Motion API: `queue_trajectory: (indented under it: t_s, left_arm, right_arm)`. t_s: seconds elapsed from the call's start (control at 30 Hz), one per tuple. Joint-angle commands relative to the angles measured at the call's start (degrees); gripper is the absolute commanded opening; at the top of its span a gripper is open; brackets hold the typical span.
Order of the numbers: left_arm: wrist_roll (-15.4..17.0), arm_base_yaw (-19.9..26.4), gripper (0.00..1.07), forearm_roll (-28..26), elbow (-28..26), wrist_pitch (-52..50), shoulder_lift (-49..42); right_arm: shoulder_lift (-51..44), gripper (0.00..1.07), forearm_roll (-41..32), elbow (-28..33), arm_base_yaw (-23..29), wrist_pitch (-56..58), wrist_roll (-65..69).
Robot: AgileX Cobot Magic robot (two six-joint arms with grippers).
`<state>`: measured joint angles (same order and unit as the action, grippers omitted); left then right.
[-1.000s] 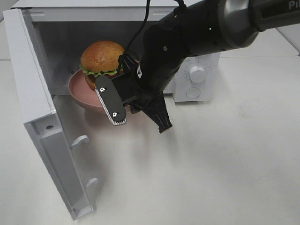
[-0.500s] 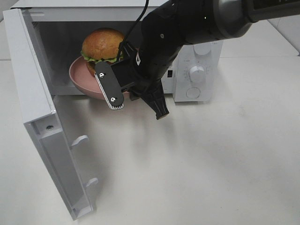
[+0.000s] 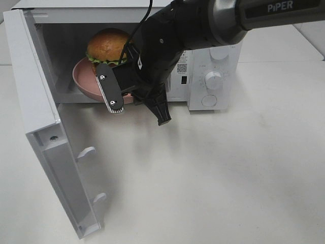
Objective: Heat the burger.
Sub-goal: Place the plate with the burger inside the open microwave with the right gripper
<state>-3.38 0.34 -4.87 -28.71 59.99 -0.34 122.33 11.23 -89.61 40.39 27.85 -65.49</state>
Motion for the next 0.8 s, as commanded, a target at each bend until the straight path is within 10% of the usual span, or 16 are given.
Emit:
queue_trajectory:
  t_s: [0.03,0.8]
  left_arm:
    - [-0.1,-0.1,0.98,-0.2,0.1,-0.6,-1.4]
    - [-0.1,-0.1,0.98,1.0,0.1,-0.6,-1.2]
  right_arm:
    - [0.8,0.0,1.0,-2.9,-0.4,-3.0,1.6]
    - [8.9,0.0,2.6,-15.0,-1.1,-1.5,5.2]
